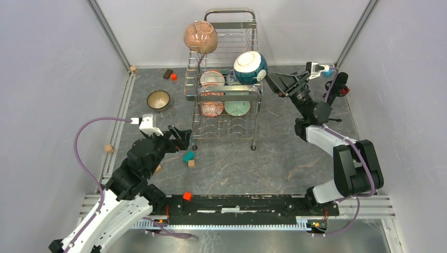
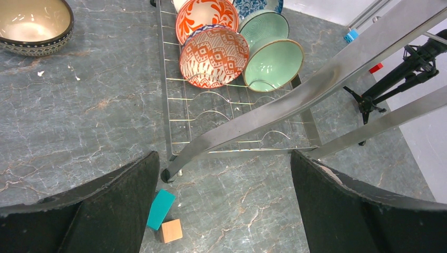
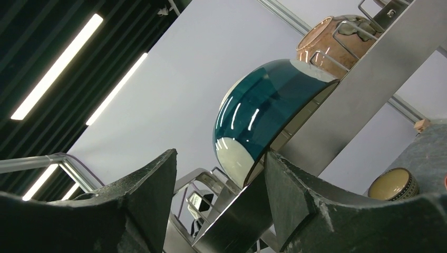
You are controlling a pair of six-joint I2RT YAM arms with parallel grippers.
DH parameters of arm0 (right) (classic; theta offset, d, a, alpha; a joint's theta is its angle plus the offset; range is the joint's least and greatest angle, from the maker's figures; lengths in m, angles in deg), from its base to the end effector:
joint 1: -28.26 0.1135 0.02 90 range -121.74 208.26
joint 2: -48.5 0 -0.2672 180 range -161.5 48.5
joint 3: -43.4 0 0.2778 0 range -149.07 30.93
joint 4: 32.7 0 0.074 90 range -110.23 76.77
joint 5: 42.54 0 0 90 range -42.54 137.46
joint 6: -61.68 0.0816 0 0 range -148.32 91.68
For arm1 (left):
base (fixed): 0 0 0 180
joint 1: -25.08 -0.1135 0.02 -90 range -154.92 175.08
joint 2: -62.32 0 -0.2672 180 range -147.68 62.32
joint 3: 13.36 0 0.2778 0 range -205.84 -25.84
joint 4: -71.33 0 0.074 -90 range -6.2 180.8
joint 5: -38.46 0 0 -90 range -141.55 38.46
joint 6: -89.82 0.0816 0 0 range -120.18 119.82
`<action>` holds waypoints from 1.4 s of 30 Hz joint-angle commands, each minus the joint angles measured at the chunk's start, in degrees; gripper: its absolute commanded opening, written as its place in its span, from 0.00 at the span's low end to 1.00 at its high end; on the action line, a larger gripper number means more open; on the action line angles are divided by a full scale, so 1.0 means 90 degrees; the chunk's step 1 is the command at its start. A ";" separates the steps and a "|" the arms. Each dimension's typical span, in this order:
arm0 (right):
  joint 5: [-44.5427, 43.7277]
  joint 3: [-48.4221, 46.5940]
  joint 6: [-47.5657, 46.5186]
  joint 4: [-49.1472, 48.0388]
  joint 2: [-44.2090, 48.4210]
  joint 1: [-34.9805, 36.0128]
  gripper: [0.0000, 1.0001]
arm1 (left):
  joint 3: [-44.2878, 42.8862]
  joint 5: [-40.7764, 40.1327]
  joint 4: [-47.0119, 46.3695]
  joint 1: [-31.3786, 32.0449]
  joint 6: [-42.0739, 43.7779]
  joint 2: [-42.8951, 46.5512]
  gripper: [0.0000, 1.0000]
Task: Unload the bowls from the dish rack
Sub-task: Pick up the bowl from the dish rack.
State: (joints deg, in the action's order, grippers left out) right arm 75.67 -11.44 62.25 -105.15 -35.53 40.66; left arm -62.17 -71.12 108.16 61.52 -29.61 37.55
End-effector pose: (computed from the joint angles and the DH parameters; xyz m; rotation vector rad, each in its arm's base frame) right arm 0.3248 0.1109 0.3438 0.1682 1.0732 1.8474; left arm 0.1596 -0.0839 0.3052 -0.1370 1.8056 -0.5189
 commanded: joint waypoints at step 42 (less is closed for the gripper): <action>0.0089 -0.2026 0.0784 -0.1770 -0.1054 0.0445 0.00 | -0.0047 -0.0179 -0.0011 0.0013 0.0157 -0.0023 1.00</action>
State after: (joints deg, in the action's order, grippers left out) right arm 76.70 -25.69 70.01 -105.28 -44.29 44.64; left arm -62.17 -71.21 108.18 61.52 -29.61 36.63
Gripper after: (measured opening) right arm 0.118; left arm 0.994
